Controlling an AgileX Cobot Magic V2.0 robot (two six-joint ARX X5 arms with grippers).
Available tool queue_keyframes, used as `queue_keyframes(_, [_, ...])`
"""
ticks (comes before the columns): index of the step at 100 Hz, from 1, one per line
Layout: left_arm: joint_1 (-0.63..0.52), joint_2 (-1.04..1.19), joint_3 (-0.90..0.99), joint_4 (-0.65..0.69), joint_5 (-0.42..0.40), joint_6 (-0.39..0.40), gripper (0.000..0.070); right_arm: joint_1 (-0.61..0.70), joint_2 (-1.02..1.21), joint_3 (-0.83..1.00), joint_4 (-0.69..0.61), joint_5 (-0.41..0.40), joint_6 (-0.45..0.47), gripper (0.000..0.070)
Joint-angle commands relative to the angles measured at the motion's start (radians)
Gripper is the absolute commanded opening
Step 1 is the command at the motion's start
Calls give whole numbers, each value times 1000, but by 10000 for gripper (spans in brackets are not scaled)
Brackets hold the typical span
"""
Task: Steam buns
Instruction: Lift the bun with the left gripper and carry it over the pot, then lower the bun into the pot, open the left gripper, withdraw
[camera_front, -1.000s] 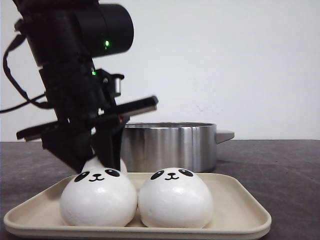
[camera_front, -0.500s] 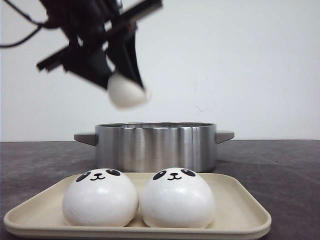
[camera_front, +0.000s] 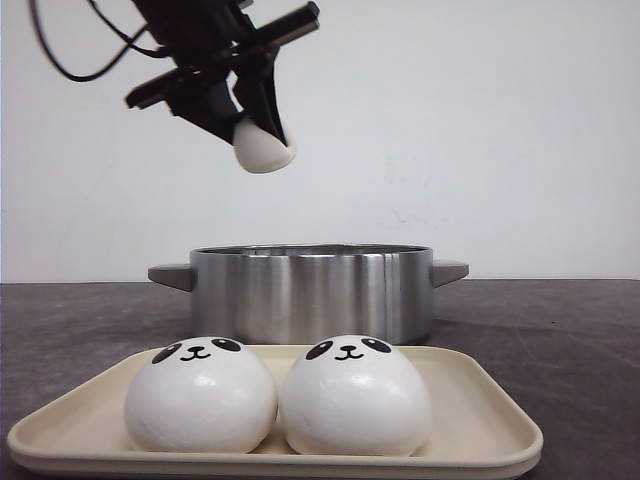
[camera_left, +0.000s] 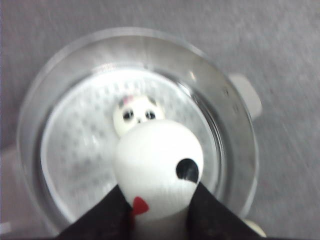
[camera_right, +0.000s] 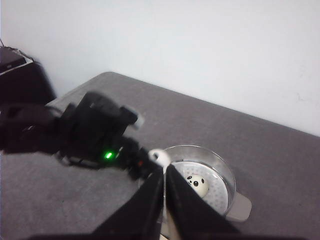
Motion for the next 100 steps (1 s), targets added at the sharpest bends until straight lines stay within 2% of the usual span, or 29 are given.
queue_keyframes(1, [3, 60, 49, 7, 1, 39, 0, 13, 9, 19, 3, -1, 10, 0])
queue_keyframes(23, [31, 222, 137, -10, 0, 43, 0, 13, 9, 19, -19, -1, 11, 0])
queue_keyframes(42, [46, 310, 140, -3, -17, 47, 4, 13, 9, 19, -64, 0, 24, 0])
queue_keyframes(58, [52, 332, 140, -6, -18, 46, 107, 13, 9, 19, -79, 0, 29, 0])
queue_keyframes(72, [52, 332, 140, 9, -36, 46, 120, 13, 9, 19, -79, 0, 29, 0])
queue_keyframes(77, [52, 332, 140, 8, -36, 46, 184, 13, 9, 19, -79, 0, 29, 0])
queue_keyframes(83, [52, 332, 140, 7, -36, 46, 342, 13, 9, 19, -79, 0, 29, 0])
queue_keyframes(89, [52, 332, 140, 7, -36, 46, 452, 13, 9, 19, -79, 0, 29, 0])
queue_keyframes(93, [52, 332, 140, 7, -36, 46, 488, 13, 9, 19, -79, 0, 29, 0])
queue_keyframes(100, [52, 332, 140, 6, -35, 46, 495, 13, 9, 19, -79, 0, 29, 0])
